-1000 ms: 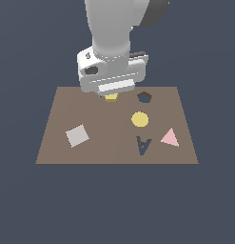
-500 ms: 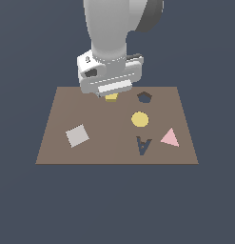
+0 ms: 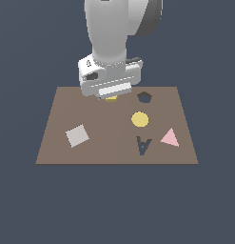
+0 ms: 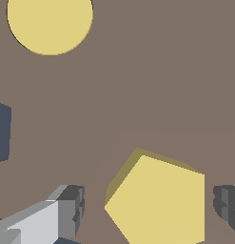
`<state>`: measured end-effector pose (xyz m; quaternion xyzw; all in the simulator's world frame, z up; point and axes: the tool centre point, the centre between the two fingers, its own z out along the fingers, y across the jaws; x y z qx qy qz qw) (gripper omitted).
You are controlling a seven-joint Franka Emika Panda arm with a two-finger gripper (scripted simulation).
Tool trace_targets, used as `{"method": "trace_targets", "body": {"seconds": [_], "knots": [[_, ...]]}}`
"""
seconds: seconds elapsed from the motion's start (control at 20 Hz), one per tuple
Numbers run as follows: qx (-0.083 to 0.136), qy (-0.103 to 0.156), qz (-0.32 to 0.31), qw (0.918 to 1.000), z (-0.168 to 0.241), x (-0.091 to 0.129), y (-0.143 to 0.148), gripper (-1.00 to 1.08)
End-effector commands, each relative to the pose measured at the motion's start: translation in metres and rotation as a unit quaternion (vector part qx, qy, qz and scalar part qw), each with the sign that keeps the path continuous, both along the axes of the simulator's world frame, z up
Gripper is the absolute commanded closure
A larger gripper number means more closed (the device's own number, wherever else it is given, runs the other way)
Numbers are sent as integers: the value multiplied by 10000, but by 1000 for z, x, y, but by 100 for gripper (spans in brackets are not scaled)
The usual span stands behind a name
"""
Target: Insert a designated object into the corresponding slot on a board.
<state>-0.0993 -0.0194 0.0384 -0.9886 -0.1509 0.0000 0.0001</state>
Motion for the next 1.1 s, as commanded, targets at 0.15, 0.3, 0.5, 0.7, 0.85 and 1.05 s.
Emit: {"method": "trace_targets", "body": {"seconds": [0.15, 0.3, 0.5, 0.7, 0.85, 1.05], "knots": [[0, 1, -1, 10000, -9, 0, 0, -92], [0, 1, -1, 10000, -9, 0, 0, 108], [0, 1, -1, 10000, -9, 0, 0, 108], [-3, -3, -8, 10000, -8, 0, -1, 108], [-3, -3, 12, 10000, -8, 0, -1, 108], [-4, -3, 183, 9998, -7, 2, 3, 108]]}}
